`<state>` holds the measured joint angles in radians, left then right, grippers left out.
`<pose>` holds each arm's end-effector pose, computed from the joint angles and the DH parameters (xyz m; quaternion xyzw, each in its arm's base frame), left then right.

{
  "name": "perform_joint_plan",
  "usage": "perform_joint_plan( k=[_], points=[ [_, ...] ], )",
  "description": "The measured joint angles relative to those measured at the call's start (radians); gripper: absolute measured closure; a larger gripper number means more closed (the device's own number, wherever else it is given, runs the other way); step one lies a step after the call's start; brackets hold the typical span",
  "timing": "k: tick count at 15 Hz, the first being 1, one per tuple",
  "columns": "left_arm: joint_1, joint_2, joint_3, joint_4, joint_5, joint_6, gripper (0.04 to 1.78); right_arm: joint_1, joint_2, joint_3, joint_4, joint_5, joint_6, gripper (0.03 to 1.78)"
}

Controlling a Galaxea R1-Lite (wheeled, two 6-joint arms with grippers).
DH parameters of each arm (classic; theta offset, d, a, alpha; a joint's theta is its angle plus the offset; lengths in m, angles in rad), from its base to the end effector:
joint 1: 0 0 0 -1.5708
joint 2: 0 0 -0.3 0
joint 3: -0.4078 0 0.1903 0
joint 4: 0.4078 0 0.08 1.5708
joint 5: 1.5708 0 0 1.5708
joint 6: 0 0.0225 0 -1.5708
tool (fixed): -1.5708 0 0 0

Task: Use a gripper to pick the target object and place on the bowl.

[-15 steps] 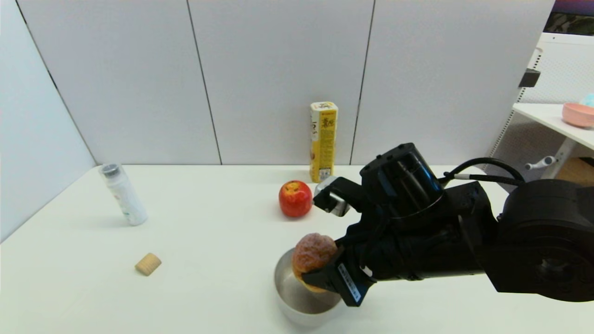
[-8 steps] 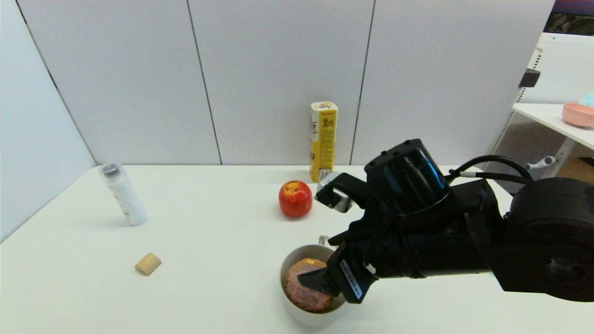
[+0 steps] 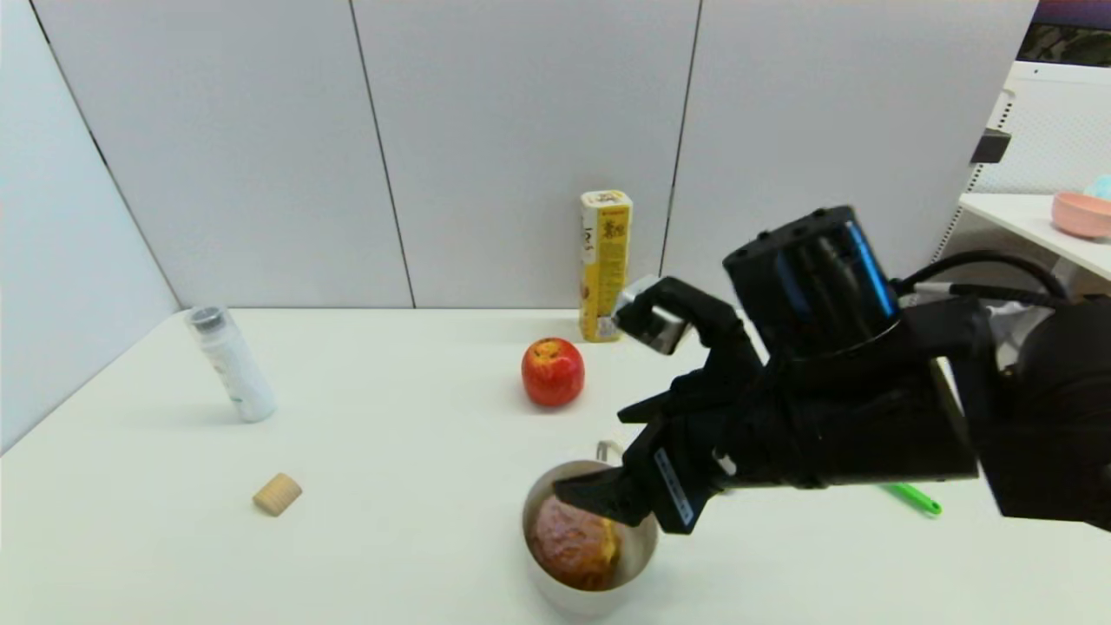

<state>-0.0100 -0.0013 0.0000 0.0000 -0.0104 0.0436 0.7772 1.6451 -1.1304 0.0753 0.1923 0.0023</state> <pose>-0.0229 0.0000 0.0754 0.0218 -0.0009 -0.0102 0.9997 0.2082 0.2109 0.2221 -0.0828 0.2789 0.4455 0.8467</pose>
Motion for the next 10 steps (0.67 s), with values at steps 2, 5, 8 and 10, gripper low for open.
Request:
perform_joint_plan(
  k=[2,5,8,10],
  points=[
    [0.000,0.000,0.000,0.000,0.000,0.000,0.11,-0.082,-0.053,-0.037,0.000,0.077,-0.003,0.16],
    [0.000,0.000,0.000,0.000,0.000,-0.001,0.11,-0.261,-0.143,-0.096,0.009,0.213,-0.007,0.14],
    [0.000,0.000,0.000,0.000,0.000,0.000,0.11,-0.467,-0.277,-0.112,0.018,0.319,-0.003,0.13],
    [0.000,0.000,0.000,0.000,0.000,0.000,0.11,-0.576,-0.387,-0.066,0.022,0.340,-0.001,0.12]
  ],
)
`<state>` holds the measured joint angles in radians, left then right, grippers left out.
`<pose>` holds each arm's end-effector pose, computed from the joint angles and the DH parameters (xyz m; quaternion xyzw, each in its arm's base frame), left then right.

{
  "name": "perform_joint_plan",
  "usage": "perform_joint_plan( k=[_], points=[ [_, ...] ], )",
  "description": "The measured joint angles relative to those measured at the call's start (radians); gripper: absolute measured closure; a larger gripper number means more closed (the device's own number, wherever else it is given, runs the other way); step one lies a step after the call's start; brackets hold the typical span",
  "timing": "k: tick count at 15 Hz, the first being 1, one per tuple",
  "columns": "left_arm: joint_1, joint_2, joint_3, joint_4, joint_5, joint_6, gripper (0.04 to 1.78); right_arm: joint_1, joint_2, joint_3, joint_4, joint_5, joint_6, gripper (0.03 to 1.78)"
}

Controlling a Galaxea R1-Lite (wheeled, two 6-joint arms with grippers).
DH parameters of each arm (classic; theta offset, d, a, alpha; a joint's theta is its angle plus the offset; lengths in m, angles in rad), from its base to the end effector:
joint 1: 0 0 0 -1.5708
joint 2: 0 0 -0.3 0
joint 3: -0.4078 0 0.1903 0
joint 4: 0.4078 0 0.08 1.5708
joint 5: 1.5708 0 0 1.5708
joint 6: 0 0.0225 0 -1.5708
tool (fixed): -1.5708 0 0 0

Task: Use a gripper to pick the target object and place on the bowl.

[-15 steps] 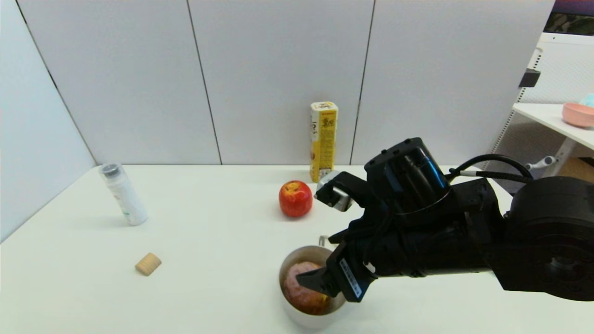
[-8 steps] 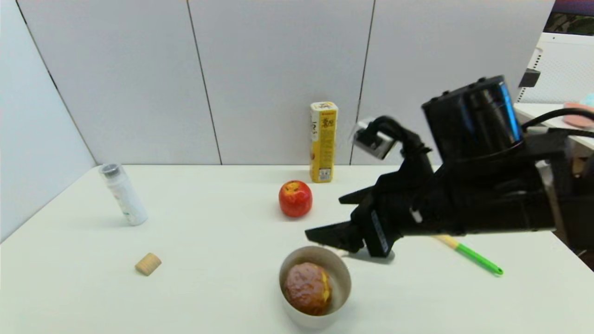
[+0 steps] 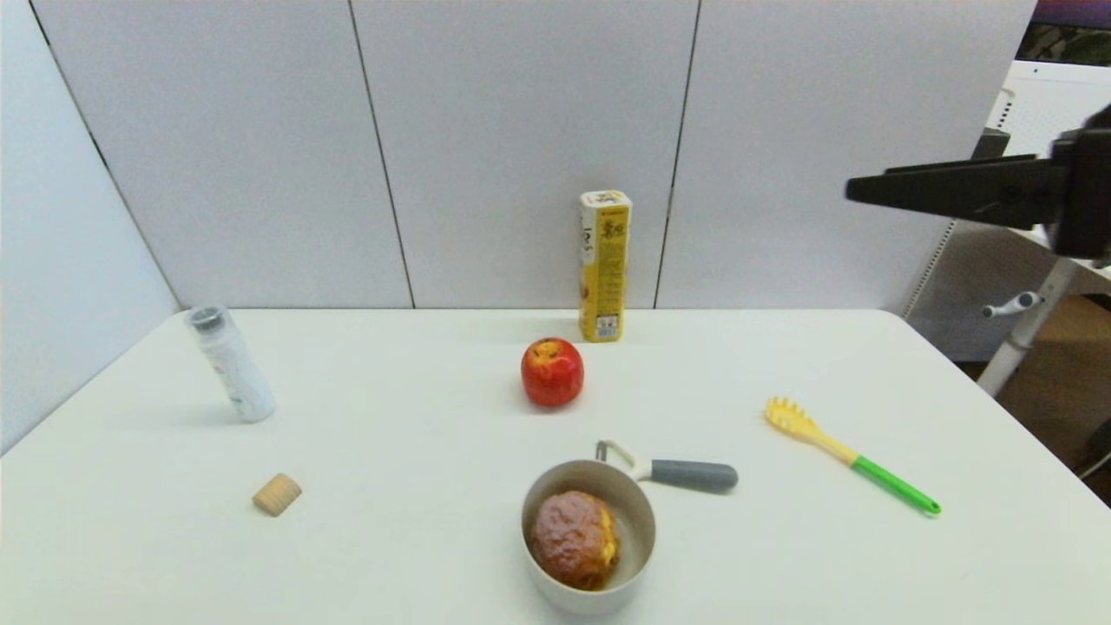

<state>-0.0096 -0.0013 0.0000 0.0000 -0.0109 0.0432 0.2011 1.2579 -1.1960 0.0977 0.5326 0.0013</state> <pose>-0.0229 0.0000 0.0754 0.0216 -0.0009 -0.0102 0.9997 0.1788 0.0481 0.3342 0.0138 0.0789 0.3575 0.9305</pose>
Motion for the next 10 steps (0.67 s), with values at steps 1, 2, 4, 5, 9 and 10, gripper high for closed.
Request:
perform_joint_plan(
  k=[1,2,4,5,9,10],
  points=[
    [-0.001,0.000,0.000,0.000,0.000,0.000,0.11,-0.046,-0.053,0.044,0.000,-0.001,0.000,0.12],
    [-0.001,0.000,0.000,0.000,0.000,0.000,0.11,-0.091,-0.103,0.091,0.000,-0.013,-0.001,0.12],
    [-0.001,0.000,0.000,0.000,0.001,0.000,0.11,-0.150,-0.192,0.176,0.003,-0.108,-0.002,0.12],
    [-0.001,0.000,0.000,0.000,0.000,0.000,0.11,-0.161,-0.229,0.216,0.004,-0.173,-0.004,0.12],
    [0.000,0.000,0.000,0.000,0.000,0.001,0.11,-0.178,-0.389,0.414,0.005,-0.388,-0.010,0.12],
    [0.000,0.000,0.000,0.000,0.000,0.000,0.11,-0.179,-0.434,0.475,0.005,-0.428,-0.014,0.12]
  ],
)
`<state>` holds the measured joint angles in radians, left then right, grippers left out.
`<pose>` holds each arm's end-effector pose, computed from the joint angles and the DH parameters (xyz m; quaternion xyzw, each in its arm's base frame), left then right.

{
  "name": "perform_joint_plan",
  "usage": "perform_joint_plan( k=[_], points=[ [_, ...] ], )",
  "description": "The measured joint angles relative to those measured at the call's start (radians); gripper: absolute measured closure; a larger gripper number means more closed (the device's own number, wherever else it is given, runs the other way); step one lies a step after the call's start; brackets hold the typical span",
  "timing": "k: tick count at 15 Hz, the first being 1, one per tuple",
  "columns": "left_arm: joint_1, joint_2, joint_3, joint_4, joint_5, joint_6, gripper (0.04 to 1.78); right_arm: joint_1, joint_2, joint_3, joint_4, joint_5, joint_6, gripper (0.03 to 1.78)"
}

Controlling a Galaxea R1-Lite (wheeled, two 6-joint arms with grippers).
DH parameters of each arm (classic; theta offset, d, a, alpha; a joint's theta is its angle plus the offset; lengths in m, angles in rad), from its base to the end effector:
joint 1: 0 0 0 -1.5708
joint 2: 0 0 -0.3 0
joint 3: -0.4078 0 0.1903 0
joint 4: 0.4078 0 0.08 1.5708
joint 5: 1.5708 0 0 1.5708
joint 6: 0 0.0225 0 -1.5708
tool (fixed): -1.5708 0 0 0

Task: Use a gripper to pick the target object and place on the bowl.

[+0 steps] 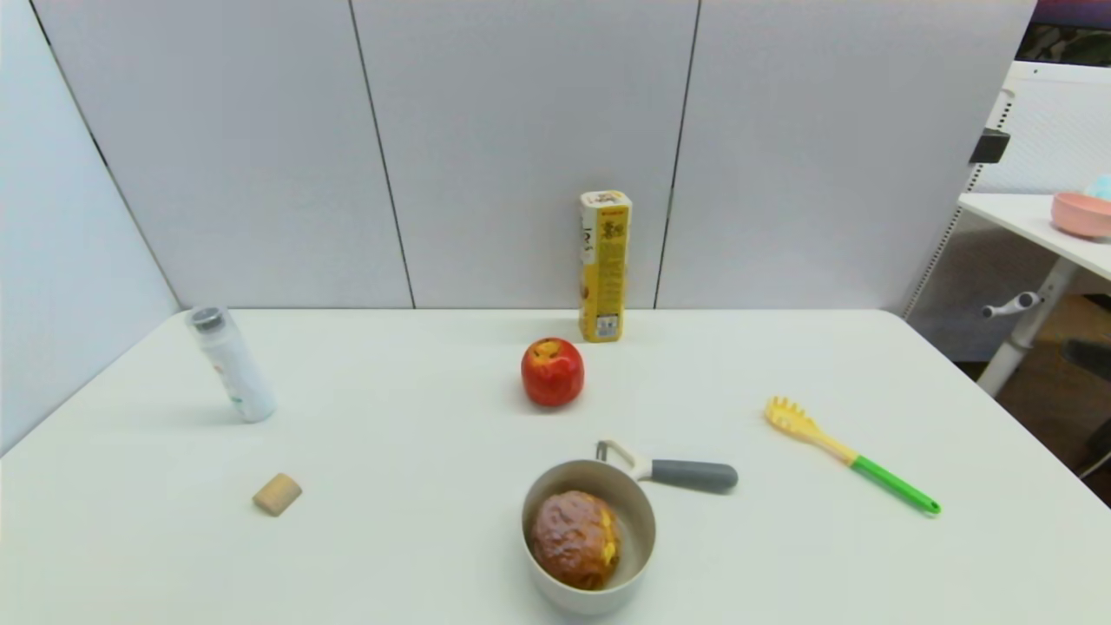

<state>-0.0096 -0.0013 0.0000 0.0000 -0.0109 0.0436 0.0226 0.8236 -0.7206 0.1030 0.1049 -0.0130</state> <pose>-0.0229 0.0000 0.0754 0.0218 -0.0009 -0.0102 0.9997 0.0778 0.0041 0.2562 -0.0022 0.1023 0.0640 0.9927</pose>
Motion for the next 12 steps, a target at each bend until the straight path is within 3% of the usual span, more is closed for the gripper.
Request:
perform_joint_plan(
  k=[3,8,12],
  points=[
    [-0.001,0.000,0.000,0.000,0.000,0.001,0.11,-0.002,-0.162,0.208,-0.006,-0.067,-0.023,0.12],
    [-0.001,0.000,0.000,0.000,0.000,-0.001,0.11,-0.001,-0.441,0.498,-0.007,-0.079,-0.037,0.12],
    [-0.001,0.000,0.000,0.000,0.000,0.000,0.11,-0.008,-0.601,0.632,-0.008,-0.079,-0.030,0.11]
  ],
)
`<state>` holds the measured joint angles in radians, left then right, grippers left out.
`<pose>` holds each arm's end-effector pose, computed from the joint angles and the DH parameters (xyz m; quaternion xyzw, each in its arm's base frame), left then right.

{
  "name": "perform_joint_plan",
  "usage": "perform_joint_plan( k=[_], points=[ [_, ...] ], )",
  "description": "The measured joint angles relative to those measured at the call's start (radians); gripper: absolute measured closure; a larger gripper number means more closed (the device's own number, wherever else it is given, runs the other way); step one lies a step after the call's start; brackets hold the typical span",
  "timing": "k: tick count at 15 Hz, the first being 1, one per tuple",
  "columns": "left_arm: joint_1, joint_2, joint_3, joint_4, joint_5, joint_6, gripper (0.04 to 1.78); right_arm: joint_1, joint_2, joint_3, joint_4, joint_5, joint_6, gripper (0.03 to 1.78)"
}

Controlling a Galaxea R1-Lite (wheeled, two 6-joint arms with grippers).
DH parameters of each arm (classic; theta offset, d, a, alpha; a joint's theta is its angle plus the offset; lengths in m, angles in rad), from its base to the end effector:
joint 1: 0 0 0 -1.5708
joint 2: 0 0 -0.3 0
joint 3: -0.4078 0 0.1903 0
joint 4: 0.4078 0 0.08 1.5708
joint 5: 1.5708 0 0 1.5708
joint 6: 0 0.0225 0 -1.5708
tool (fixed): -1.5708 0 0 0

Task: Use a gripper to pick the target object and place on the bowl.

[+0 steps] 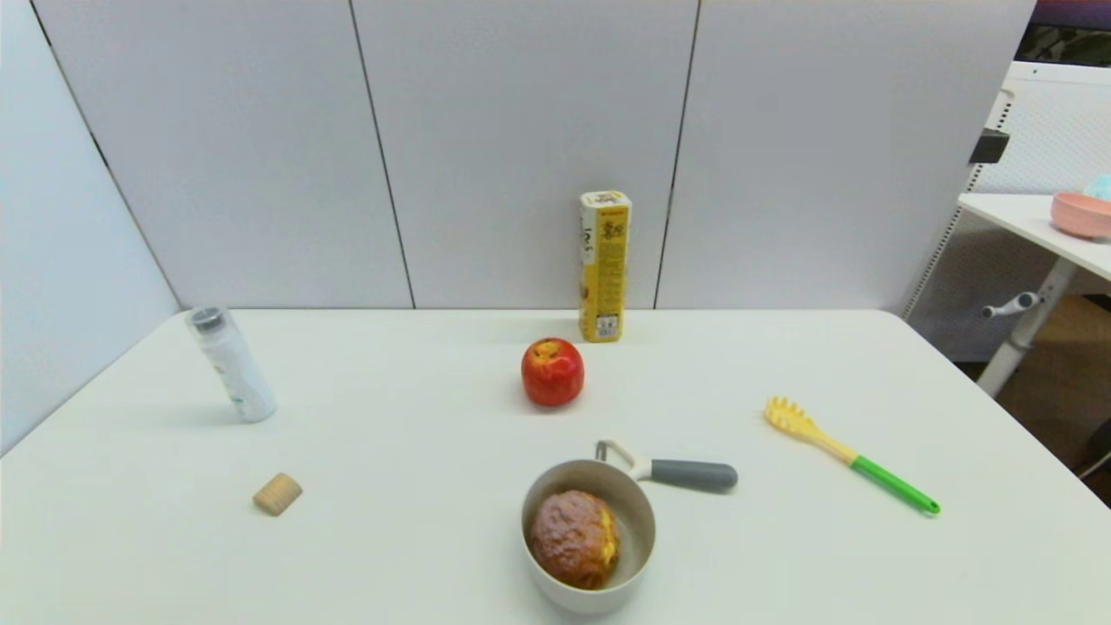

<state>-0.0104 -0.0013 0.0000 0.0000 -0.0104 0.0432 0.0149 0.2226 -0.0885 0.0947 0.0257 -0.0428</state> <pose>-0.0229 0.0000 0.0754 0.0216 -0.0009 -0.0104 0.9997 -0.0096 0.0004 0.0944 -0.0206 0.1137 0.0226 0.9930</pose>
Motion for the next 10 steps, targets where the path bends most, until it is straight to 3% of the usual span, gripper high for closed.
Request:
perform_joint_plan(
  k=[3,5,10],
  points=[
    [0.000,0.000,0.000,0.000,0.000,0.001,0.11,-0.010,-0.120,0.035,-0.003,-0.015,0.010,0.11],
    [0.001,0.000,0.000,0.000,0.000,0.000,0.11,-0.014,-0.179,0.051,-0.020,-0.022,0.058,0.11],
    [0.000,0.000,0.000,0.000,0.000,0.000,0.11,-0.014,-0.221,0.085,-0.108,-0.036,0.114,0.11]
  ],
)
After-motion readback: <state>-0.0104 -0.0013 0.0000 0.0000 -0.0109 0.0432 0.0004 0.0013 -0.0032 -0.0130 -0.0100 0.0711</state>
